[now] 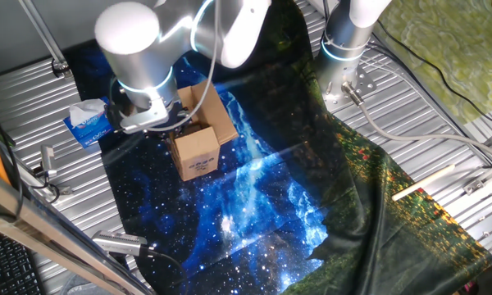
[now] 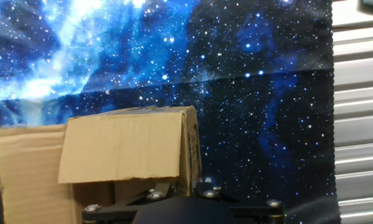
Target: Cover the box
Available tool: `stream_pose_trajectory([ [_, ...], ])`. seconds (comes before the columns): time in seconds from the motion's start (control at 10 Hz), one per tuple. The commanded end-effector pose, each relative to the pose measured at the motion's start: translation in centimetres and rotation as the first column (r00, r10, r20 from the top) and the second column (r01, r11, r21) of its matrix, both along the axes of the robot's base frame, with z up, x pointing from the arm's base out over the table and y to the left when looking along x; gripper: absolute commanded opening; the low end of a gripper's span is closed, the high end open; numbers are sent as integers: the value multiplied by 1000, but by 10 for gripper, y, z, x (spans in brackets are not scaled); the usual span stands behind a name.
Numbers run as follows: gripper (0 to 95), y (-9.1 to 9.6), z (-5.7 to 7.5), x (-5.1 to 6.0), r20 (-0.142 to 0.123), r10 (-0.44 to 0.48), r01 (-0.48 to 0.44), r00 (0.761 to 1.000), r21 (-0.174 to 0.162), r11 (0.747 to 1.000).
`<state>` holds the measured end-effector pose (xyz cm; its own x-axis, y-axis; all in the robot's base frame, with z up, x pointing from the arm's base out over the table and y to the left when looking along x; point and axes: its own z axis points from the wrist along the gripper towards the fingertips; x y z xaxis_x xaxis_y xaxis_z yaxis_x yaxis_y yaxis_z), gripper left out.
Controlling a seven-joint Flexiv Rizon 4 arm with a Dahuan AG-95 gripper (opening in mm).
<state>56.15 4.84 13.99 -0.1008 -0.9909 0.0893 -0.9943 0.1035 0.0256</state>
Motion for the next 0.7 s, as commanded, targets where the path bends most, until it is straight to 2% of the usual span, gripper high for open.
stream_pose_trajectory([
  [0.1, 0, 2, -1, 6, -3, 28, -28, 1000, -3, 1000],
  [0.7, 0, 6, 1, 13, -6, 70, -70, 998, -17, 997],
])
